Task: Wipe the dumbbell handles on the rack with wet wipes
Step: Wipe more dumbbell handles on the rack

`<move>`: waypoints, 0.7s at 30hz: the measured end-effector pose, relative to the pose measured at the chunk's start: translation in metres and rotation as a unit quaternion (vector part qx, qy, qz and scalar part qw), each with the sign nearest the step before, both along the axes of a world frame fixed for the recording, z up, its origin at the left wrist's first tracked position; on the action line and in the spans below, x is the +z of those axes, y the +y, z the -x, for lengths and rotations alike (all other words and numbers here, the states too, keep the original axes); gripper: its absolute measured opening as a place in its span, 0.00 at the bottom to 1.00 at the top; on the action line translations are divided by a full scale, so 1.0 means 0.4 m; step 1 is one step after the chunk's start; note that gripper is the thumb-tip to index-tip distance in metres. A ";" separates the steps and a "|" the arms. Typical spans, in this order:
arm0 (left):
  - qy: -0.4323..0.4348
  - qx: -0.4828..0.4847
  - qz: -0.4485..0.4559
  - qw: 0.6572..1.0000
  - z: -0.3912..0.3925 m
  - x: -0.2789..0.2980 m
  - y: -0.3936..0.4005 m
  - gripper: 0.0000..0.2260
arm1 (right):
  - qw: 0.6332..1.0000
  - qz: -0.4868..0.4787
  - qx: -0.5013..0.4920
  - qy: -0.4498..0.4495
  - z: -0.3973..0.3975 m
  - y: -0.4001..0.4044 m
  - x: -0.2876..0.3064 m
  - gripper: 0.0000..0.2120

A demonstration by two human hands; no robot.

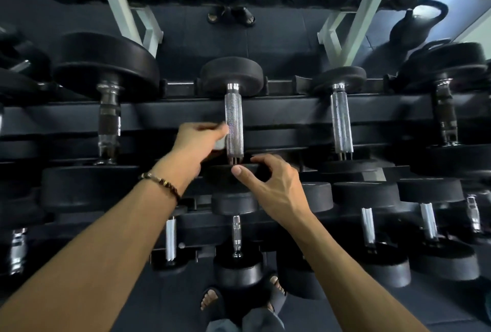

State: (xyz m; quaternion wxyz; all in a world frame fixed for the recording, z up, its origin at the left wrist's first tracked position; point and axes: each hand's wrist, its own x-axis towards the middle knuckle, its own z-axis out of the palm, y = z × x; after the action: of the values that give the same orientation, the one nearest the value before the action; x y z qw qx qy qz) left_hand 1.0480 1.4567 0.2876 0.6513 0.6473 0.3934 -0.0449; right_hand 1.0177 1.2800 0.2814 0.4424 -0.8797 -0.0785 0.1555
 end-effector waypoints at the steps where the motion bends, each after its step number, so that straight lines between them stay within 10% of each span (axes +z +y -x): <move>1: -0.006 -0.011 -0.006 1.000 0.009 0.001 -0.001 0.03 | 1.000 0.004 0.006 -0.001 -0.003 0.000 -0.001 0.31; 8: -0.058 0.084 0.149 0.984 -0.150 0.042 0.007 0.08 | 1.000 -0.008 0.007 0.010 -0.002 -0.008 -0.002 0.31; 14: 0.054 -0.080 0.206 0.974 -0.072 0.006 0.019 0.17 | 0.999 -0.018 -0.019 0.018 0.006 -0.002 0.000 0.33; 21: 0.004 -0.043 0.215 0.976 -0.154 0.057 0.060 0.18 | 0.999 -0.008 -0.046 0.019 0.017 0.008 -0.001 0.38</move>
State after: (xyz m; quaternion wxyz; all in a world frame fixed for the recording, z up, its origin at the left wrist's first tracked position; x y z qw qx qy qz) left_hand 1.1095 1.4808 0.3105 0.7712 0.5082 0.3486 -0.1592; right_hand 1.0108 1.2833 0.2810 0.4573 -0.8758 -0.0308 0.1514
